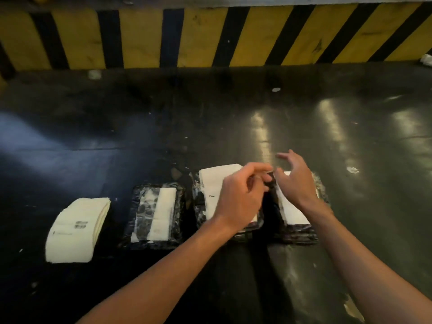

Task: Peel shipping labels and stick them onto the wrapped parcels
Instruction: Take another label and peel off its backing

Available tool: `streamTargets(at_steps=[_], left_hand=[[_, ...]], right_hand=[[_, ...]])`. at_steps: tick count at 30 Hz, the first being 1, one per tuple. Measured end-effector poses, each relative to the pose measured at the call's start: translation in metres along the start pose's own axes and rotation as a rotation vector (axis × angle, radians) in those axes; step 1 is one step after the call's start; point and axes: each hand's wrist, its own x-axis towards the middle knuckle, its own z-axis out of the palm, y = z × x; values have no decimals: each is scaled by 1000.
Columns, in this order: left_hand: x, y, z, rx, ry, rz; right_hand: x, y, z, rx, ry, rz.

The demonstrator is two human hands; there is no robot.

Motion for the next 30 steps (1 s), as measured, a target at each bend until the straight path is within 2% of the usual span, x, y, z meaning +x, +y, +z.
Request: streamTargets(at_steps=[5,9,12,14,16,19,24,30], left_hand=[[-21,-60,-137,199,302,-66],[-54,-137,-237,485,497,-320],[-79,-182,-291,720,520,-644],[-92,-202,-316,767,503,-793],[-102,-217,-334,756,481,-903],[-110,-238,-353,725,455,-1033],[-116,-255,-367,691,449,-914],[-119,-247,-368,791,532,-766]], right_hand=[[-25,-95,78,35,-118,-249],[-62,-140,158,43,-366,-419],[-77,-139,213,-144,-580,-413],[-83,-129,238,-328,-672,-385],[-90,-117,252,-454,-731,-371],[-97,-103,260,-508,-723,-388],[-95,-99,261,-503,-711,-399],[-96,-97,262,-507,-700,-397]])
